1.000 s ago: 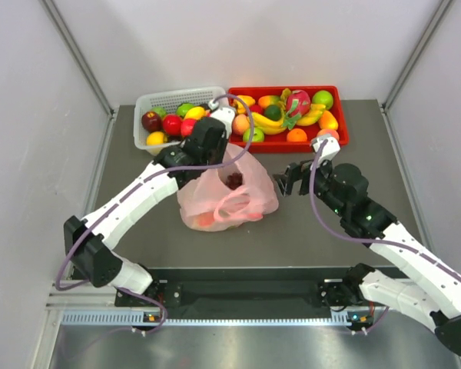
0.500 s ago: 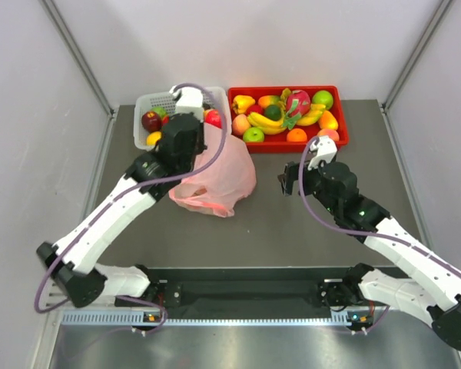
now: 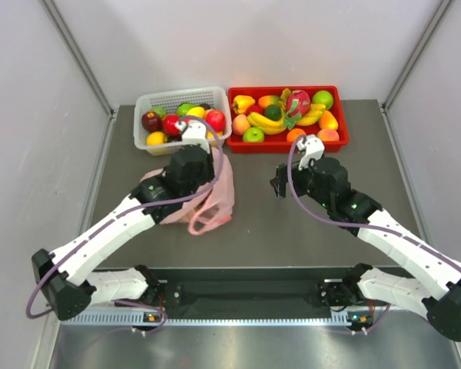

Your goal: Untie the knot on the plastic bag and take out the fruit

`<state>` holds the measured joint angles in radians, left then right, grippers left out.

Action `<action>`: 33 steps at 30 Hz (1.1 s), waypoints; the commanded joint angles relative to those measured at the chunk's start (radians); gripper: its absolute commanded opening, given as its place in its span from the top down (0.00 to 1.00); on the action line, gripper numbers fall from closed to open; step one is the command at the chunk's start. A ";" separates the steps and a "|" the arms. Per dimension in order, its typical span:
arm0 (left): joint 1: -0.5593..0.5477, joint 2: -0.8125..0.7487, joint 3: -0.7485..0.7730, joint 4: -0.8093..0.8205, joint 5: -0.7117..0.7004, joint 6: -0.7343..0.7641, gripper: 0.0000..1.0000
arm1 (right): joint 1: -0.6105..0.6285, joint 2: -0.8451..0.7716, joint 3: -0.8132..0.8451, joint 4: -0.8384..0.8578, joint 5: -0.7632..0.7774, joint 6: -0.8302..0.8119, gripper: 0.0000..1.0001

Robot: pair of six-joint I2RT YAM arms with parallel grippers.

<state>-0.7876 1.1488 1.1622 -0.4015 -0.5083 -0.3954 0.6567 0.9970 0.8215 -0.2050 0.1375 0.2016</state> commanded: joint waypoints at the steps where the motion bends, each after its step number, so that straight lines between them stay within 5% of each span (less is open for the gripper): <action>1: -0.025 0.023 -0.015 -0.023 0.120 -0.091 1.00 | -0.008 -0.004 0.056 0.015 -0.061 -0.019 0.00; 9: -0.035 0.034 0.028 -0.091 0.090 -0.105 1.00 | 0.044 0.029 0.100 0.018 -0.300 -0.053 0.00; 19: -0.032 0.077 0.059 -0.335 0.200 -0.023 1.00 | 0.328 0.074 0.171 0.090 -0.292 -0.111 0.00; 22: -0.030 0.054 0.034 -0.316 0.227 -0.020 1.00 | 0.371 0.100 0.174 0.127 -0.300 -0.099 0.23; 24: -0.029 0.037 0.030 -0.303 0.238 -0.013 1.00 | 0.388 0.114 0.166 0.153 -0.322 -0.084 0.89; 25: -0.029 0.035 0.033 -0.307 0.240 -0.013 1.00 | 0.405 0.130 0.162 0.185 -0.311 -0.062 1.00; 33: -0.024 -0.006 0.028 -0.312 0.209 -0.046 1.00 | 0.448 0.300 0.147 0.329 -0.167 0.051 1.00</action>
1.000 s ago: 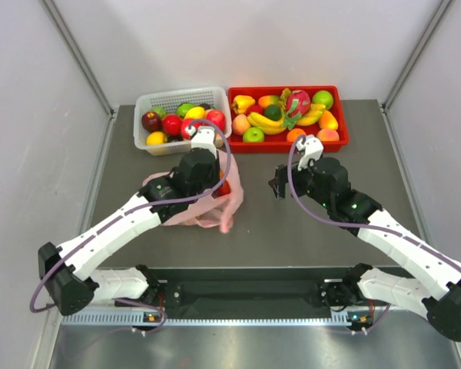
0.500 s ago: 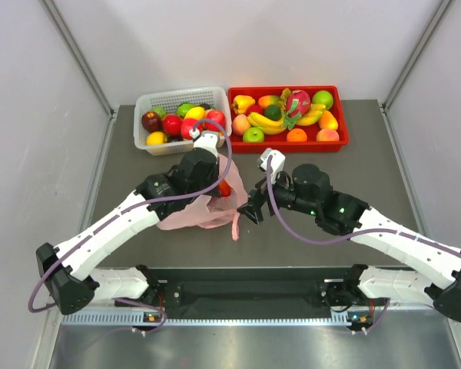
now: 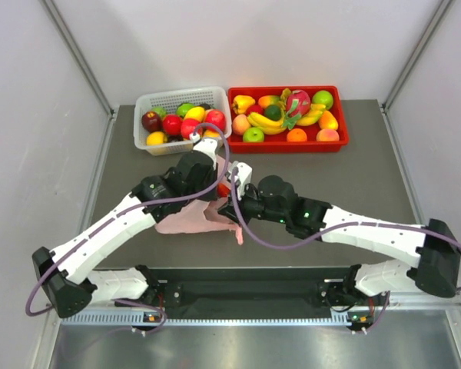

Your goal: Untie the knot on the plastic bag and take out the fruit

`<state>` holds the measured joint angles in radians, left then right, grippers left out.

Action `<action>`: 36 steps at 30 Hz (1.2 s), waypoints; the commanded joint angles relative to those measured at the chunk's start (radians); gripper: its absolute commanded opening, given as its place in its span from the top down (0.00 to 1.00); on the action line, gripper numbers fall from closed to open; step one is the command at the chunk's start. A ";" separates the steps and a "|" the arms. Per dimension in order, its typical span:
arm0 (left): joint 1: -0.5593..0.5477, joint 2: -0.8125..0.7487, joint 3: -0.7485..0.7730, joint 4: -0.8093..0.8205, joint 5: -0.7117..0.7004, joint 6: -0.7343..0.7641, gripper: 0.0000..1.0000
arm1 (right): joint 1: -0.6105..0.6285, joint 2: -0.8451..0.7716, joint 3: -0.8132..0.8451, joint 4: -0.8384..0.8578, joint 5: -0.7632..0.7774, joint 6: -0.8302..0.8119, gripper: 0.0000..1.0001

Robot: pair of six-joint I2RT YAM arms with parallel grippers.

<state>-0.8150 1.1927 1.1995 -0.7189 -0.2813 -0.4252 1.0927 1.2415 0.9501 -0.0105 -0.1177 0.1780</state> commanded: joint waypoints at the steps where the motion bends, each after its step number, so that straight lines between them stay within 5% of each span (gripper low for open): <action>1: 0.005 -0.062 -0.015 0.013 -0.027 -0.024 1.00 | 0.013 0.068 0.012 0.147 0.111 0.112 1.00; 5: 0.005 -0.132 -0.032 0.051 -0.016 -0.040 1.00 | 0.010 0.133 -0.028 0.216 0.323 0.208 1.00; 12: 0.005 -0.174 -0.081 0.104 0.057 -0.050 1.00 | -0.016 0.356 0.007 0.302 0.352 0.282 0.91; 15: 0.005 -0.174 -0.106 0.105 0.079 -0.050 1.00 | -0.037 0.412 0.033 0.265 0.449 0.328 1.00; 22: 0.005 -0.208 -0.181 0.113 0.111 -0.040 1.00 | -0.168 0.391 0.001 0.127 0.635 0.408 1.00; 36: 0.004 -0.222 -0.347 0.332 0.240 -0.055 1.00 | -0.439 0.208 -0.169 0.057 0.690 0.390 0.94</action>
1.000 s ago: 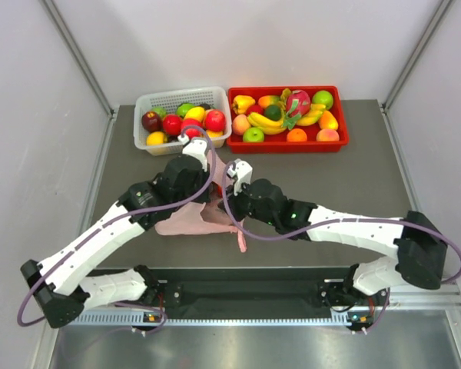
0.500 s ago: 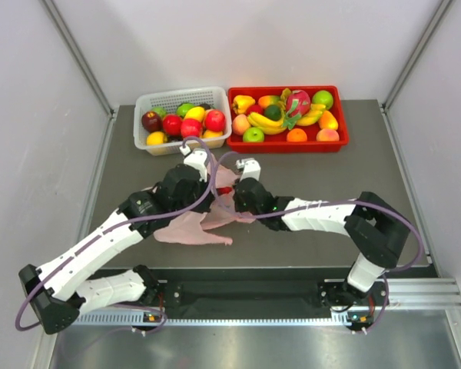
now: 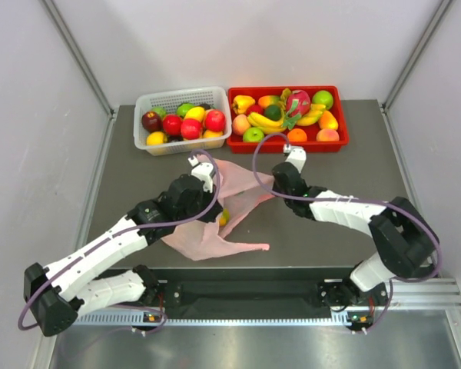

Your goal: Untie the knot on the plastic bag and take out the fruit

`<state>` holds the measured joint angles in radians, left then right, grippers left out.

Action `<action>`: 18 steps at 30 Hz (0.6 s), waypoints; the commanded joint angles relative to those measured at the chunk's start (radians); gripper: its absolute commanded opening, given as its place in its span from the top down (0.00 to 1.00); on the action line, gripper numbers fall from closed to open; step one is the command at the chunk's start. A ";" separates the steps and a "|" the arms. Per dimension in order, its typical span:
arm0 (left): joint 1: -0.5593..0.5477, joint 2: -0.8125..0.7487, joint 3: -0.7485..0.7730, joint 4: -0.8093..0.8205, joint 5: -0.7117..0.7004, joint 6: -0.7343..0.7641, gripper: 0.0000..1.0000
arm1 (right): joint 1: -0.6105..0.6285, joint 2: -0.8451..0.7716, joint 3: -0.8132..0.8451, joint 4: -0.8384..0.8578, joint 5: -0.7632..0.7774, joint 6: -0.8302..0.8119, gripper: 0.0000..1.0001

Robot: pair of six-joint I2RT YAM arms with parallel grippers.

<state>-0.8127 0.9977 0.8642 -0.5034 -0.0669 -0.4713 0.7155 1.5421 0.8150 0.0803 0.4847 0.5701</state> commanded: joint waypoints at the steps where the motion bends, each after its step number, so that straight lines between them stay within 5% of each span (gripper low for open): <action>1: 0.001 -0.015 -0.013 0.121 0.022 -0.012 1.00 | -0.076 -0.112 -0.048 -0.037 0.092 -0.003 0.94; 9: 0.003 0.068 -0.027 0.204 0.021 -0.012 1.00 | -0.149 -0.365 -0.169 -0.060 0.115 -0.068 0.93; 12: 0.001 0.079 -0.010 0.218 0.015 -0.012 1.00 | -0.143 -0.460 -0.214 0.056 -0.165 -0.191 0.90; 18: 0.001 -0.016 0.016 0.099 -0.117 -0.023 1.00 | -0.064 -0.557 -0.217 0.087 -0.578 -0.303 0.62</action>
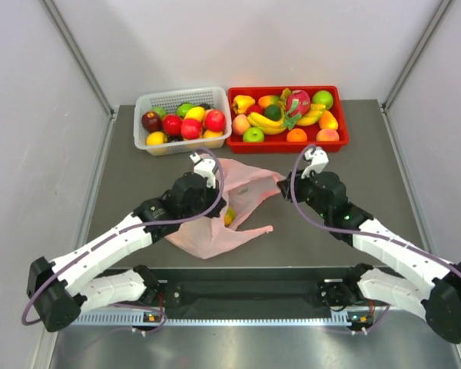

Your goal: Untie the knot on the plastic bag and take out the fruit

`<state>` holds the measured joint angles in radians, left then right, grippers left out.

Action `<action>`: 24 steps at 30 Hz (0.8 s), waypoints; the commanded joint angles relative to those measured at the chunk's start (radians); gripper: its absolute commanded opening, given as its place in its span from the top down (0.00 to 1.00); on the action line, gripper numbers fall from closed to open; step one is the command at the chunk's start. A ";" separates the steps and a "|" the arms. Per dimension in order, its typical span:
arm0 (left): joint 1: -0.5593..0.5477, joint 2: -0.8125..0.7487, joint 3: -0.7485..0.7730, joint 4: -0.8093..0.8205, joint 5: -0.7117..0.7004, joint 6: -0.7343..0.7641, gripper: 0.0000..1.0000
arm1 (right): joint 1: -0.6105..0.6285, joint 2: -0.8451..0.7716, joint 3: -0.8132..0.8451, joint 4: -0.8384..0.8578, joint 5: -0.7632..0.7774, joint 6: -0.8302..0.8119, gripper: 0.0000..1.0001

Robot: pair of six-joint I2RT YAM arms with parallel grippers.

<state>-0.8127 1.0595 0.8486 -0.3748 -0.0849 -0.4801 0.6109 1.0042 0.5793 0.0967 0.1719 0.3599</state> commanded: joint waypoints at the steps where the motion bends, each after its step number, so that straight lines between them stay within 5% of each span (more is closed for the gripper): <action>1: 0.000 -0.093 0.033 -0.054 -0.125 -0.017 1.00 | 0.053 -0.004 0.048 0.063 -0.308 -0.099 0.57; 5: 0.001 -0.135 0.035 -0.200 -0.210 -0.069 1.00 | 0.180 0.130 0.091 0.118 -0.322 -0.145 0.46; 15: 0.001 -0.249 -0.065 -0.220 -0.282 -0.166 1.00 | 0.340 0.461 0.252 0.267 -0.217 -0.104 0.39; 24: 0.001 -0.401 -0.227 -0.188 -0.217 -0.244 0.99 | 0.378 0.625 0.340 0.255 -0.151 -0.039 0.00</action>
<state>-0.8127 0.7017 0.6651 -0.5835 -0.3210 -0.6792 0.9550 1.6165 0.8593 0.3256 -0.0242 0.2981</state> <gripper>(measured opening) 0.014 0.982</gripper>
